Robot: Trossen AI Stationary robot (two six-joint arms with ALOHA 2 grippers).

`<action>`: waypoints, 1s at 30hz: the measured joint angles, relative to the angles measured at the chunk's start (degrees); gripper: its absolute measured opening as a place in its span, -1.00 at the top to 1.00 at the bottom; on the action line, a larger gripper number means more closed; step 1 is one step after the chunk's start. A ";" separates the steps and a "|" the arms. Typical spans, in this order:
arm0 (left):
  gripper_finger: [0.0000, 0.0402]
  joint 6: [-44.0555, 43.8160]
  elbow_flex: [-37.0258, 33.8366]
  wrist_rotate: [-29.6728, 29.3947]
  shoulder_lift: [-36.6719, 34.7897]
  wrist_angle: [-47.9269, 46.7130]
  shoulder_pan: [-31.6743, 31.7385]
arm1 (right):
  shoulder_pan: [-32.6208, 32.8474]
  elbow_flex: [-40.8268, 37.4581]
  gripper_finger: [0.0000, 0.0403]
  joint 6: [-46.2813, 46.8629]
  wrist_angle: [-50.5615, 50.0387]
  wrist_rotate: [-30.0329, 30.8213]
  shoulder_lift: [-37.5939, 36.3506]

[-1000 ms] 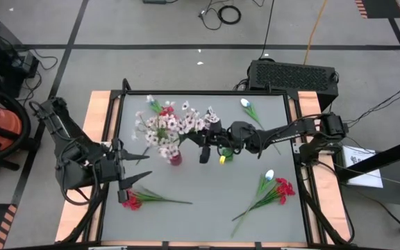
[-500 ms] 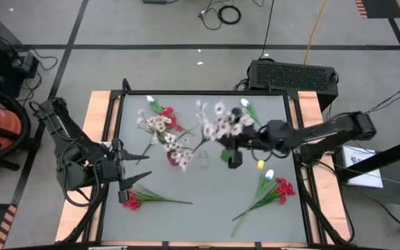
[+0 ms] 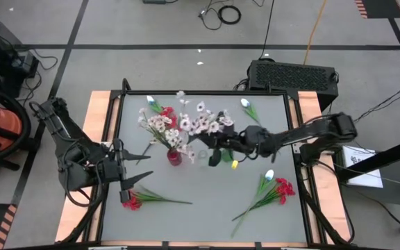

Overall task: Sort flowers into vase by color
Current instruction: Put the white flower into the red flower vase

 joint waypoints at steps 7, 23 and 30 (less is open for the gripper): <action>-0.06 -0.95 0.01 0.00 0.00 -4.31 0.02 | 1.44 0.00 1.00 3.25 13.65 -5.52 5.24; -0.06 1.45 0.01 10.13 5.19 -11.04 10.09 | 3.84 0.11 1.00 1.66 14.36 -2.48 5.00; -0.06 8.96 0.01 16.35 9.83 -5.26 15.02 | 4.17 0.11 1.00 1.40 11.29 -2.45 5.02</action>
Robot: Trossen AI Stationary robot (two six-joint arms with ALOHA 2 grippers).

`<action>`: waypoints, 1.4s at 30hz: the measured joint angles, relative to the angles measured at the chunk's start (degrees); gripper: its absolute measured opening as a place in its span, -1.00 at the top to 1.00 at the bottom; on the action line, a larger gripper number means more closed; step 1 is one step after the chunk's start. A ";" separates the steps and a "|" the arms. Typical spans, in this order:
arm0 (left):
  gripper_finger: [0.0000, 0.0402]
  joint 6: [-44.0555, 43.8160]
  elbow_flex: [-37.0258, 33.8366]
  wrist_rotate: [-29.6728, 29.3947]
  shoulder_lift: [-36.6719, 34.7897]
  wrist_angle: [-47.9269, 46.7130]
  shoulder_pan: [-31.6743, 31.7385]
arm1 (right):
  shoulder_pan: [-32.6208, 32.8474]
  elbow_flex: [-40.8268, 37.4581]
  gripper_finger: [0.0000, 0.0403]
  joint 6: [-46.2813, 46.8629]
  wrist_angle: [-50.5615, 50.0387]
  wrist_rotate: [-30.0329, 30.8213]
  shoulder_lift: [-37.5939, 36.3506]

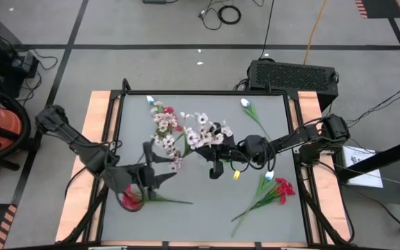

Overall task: Sort flowers into vase by color
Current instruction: Put the white flower into the red flower vase

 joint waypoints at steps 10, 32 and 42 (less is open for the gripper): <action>-0.06 -3.16 -0.04 -3.05 -1.65 -5.37 0.77 | 0.35 0.00 1.00 -3.97 -8.40 0.53 -6.72; -0.06 -14.97 -0.04 -10.47 -7.36 -13.73 -7.73 | 3.57 0.02 1.00 -12.92 -26.05 18.64 -14.29; -0.06 -16.55 -0.04 -7.54 -7.38 -13.99 -8.05 | -0.26 -0.02 1.00 -6.71 -16.76 14.54 -4.56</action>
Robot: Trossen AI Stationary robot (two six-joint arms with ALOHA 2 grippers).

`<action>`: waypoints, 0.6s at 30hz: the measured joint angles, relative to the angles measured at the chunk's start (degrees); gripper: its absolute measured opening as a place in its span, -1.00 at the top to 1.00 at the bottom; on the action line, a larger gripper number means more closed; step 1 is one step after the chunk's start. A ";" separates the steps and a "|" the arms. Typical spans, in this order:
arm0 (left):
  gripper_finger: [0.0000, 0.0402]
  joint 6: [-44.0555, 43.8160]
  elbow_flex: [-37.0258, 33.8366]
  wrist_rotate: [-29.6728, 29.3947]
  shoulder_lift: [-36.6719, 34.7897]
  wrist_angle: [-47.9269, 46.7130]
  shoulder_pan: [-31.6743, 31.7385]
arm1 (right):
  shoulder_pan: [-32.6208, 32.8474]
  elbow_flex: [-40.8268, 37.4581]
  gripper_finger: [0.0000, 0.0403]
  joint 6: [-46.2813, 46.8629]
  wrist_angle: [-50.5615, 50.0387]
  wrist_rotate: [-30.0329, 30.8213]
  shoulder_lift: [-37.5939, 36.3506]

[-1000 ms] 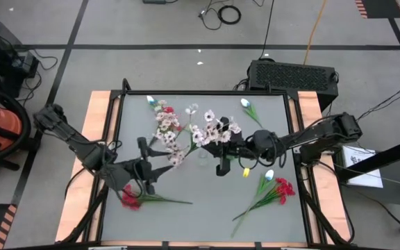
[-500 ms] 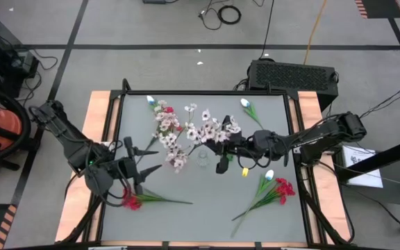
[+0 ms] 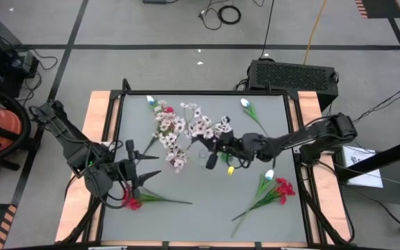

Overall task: Sort flowers into vase by color
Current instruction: Put the white flower into the red flower vase

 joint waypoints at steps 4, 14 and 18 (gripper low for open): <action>-0.06 -0.02 0.00 0.00 0.00 -0.44 -0.50 | 0.17 0.00 1.00 -1.08 9.11 -1.43 3.24; -0.06 0.13 0.00 0.00 0.00 -0.83 -0.61 | -1.48 0.00 1.00 1.00 22.57 -4.10 12.23; -0.06 0.11 0.00 0.00 0.00 -1.00 -0.61 | -1.55 -0.02 1.00 1.11 25.09 -4.09 13.78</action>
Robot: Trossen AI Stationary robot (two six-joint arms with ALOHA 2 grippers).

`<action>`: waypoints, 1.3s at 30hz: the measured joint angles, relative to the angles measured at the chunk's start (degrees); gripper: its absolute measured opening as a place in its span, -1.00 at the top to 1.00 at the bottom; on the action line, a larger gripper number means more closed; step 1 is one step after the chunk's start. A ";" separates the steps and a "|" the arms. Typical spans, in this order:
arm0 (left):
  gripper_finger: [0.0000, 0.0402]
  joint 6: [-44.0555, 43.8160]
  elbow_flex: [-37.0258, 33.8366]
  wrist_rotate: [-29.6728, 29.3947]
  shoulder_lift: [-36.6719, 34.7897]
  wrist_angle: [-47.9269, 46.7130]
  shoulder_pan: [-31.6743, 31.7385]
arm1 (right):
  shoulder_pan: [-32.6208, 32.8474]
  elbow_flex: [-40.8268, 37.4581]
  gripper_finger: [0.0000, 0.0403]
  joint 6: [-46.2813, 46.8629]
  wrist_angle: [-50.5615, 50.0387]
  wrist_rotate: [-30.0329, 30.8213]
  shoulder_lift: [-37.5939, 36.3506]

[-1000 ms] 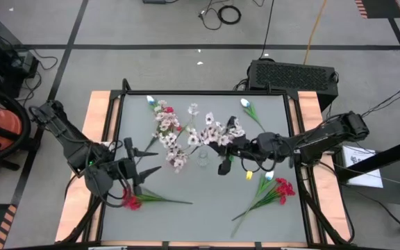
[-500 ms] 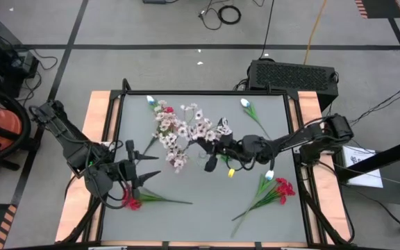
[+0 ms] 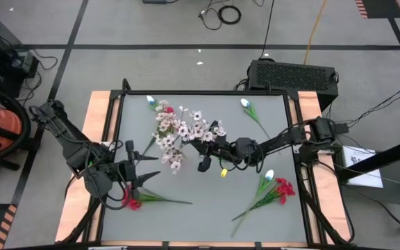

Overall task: Sort flowers into vase by color
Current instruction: Put the white flower into the red flower vase

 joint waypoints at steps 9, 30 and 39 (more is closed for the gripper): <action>-0.06 -0.17 0.00 0.02 0.00 -1.34 0.00 | 1.60 0.00 1.00 -1.52 -1.11 -0.25 -3.13; -0.06 -1.64 0.00 0.24 -0.02 -2.63 0.00 | 2.28 0.00 1.00 -7.61 -13.45 4.16 -6.52; -0.06 -1.60 0.00 0.28 -0.02 -2.65 0.00 | 1.36 0.00 1.00 -5.24 -2.62 2.77 -1.11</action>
